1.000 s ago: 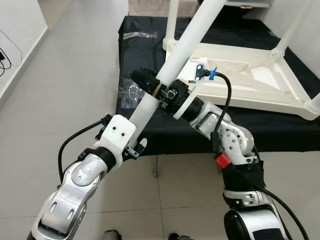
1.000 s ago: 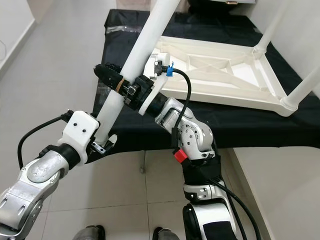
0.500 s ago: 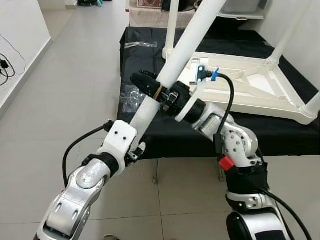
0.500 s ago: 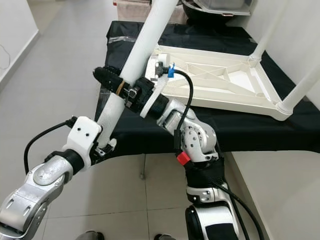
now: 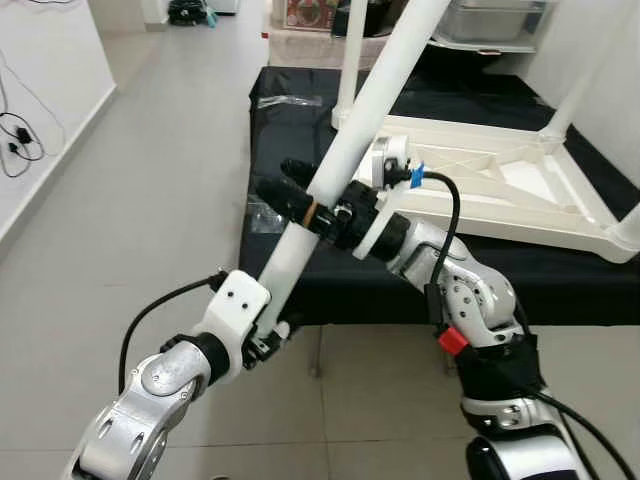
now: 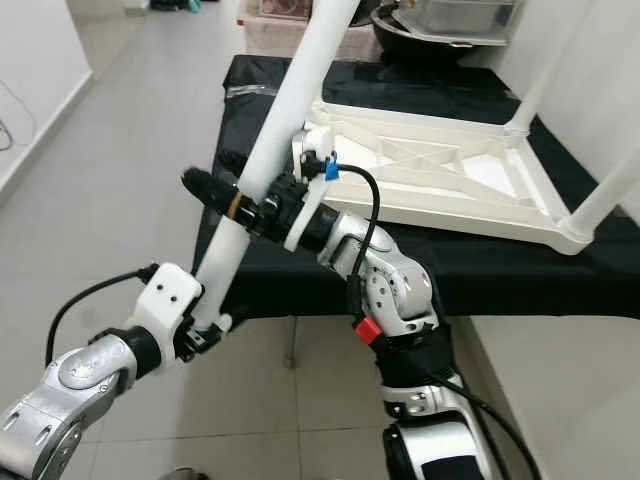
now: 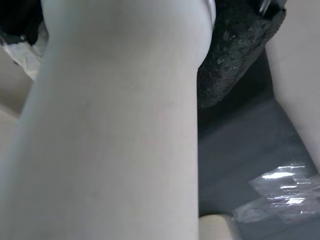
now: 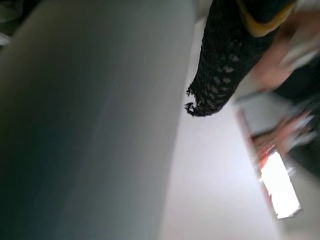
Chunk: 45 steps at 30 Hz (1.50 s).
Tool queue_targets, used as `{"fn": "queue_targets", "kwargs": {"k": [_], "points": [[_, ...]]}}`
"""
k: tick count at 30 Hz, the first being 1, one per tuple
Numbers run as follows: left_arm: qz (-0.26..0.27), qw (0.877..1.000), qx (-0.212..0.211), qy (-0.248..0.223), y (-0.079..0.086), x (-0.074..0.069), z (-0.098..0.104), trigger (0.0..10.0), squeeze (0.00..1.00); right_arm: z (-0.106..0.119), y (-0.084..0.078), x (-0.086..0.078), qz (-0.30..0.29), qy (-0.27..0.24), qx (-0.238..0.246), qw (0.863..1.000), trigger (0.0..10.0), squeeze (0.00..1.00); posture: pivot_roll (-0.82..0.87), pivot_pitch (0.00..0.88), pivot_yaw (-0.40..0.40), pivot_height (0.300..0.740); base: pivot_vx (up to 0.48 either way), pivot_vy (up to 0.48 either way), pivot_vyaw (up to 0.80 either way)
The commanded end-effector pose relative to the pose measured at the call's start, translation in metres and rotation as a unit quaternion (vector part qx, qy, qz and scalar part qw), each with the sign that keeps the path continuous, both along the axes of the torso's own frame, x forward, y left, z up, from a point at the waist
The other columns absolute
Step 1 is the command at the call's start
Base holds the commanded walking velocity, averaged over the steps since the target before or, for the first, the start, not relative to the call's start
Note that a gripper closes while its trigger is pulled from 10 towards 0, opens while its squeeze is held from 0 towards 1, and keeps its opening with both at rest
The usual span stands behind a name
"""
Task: Building children table
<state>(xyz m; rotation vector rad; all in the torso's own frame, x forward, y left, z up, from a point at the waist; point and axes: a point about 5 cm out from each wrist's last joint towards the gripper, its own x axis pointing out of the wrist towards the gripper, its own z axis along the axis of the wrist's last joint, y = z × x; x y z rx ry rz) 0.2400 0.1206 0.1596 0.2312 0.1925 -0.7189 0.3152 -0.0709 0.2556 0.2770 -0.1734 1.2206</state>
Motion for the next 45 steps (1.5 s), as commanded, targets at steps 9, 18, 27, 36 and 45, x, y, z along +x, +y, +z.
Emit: {"fn": "queue_targets", "kwargs": {"k": [9, 18, 27, 36, 45], "points": [[-0.195, 0.972, -0.073, 0.111, -0.011, -0.036, 0.005, 10.0, 0.00, -0.015, 0.002, -0.015, 0.147, 0.037, -0.004, 0.988, 10.0, 0.00, 0.16, 0.074, -0.024, 0.740, 0.000, 0.000, 0.00], [-0.224, 0.962, -0.082, 0.130, -0.013, -0.044, 0.004, 10.0, 0.00, -0.017, 0.007, -0.024, 0.201, 0.039, 0.000, 0.979, 10.0, 0.00, 0.15, 0.077, -0.020, 0.740, 0.000, 0.000, 0.00], [-0.231, 0.960, -0.083, 0.137, -0.012, -0.043, 0.005, 10.0, 0.00, -0.025, 0.008, -0.035, 0.239, 0.052, -0.019, 0.969, 10.0, 0.00, 0.15, 0.083, -0.019, 0.740, 0.000, 0.000, 0.00], [-0.233, 0.958, -0.083, 0.145, -0.011, -0.044, 0.004, 10.0, 0.00, -0.028, 0.009, -0.040, 0.254, 0.056, -0.025, 0.965, 10.0, 0.00, 0.15, 0.088, -0.016, 0.740, 0.000, 0.000, 0.00], [-0.232, 0.957, -0.082, 0.151, -0.010, -0.045, 0.001, 10.0, 0.00, -0.029, 0.011, -0.049, 0.283, 0.055, -0.029, 0.957, 1.8, 0.00, 0.14, 0.091, -0.018, 0.740, 0.000, 0.000, 0.00]]}}
